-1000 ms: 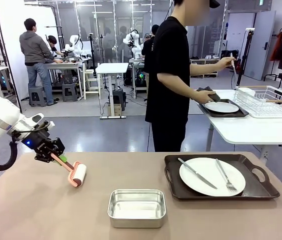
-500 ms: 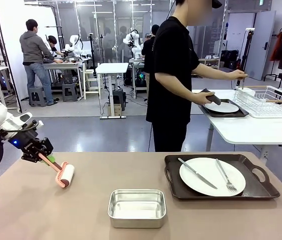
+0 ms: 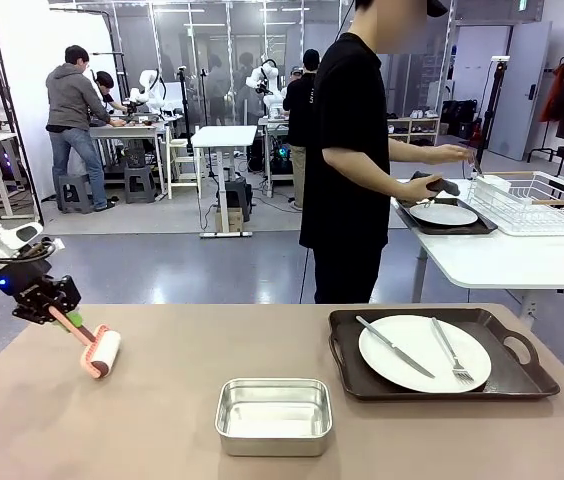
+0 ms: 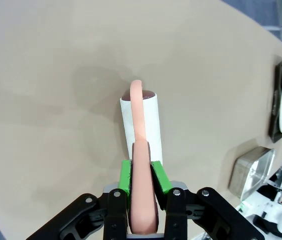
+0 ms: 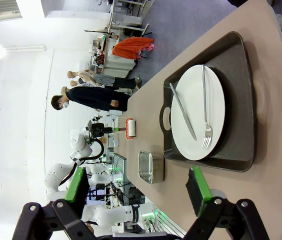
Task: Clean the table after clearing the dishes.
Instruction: When the left (or right) Handle tray is removed, use the left hand (or right hand) to clean the left (or right) side of the table with the Lint Roller.
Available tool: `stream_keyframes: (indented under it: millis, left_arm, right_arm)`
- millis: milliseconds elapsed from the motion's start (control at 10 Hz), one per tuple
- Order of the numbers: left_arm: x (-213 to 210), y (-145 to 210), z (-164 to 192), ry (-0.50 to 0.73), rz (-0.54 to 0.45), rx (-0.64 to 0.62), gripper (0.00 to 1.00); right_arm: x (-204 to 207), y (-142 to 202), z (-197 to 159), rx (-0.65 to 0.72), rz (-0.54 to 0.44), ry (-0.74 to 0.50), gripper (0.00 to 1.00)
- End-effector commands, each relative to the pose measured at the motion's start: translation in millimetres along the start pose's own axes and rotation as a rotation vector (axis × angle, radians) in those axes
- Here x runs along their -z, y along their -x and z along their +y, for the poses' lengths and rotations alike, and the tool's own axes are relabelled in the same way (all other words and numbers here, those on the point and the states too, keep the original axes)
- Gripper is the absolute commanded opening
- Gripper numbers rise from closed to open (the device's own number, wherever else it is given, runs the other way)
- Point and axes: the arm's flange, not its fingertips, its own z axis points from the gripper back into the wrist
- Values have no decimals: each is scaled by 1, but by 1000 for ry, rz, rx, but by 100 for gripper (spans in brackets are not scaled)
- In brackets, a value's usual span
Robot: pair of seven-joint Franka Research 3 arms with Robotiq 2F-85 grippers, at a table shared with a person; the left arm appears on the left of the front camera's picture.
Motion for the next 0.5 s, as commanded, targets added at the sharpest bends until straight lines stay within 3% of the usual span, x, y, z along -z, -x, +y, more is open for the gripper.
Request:
stream_keyframes:
  millis: [0, 400]
  left_arm:
    - [9, 18, 23, -117, 44, 11, 22]
    - [-2, 22, 53, -260, 73, -45, 22]
  right_arm:
    - [0, 1, 4, -5, -3, -3, 100]
    - [0, 1, 4, -5, -3, -3, 100]
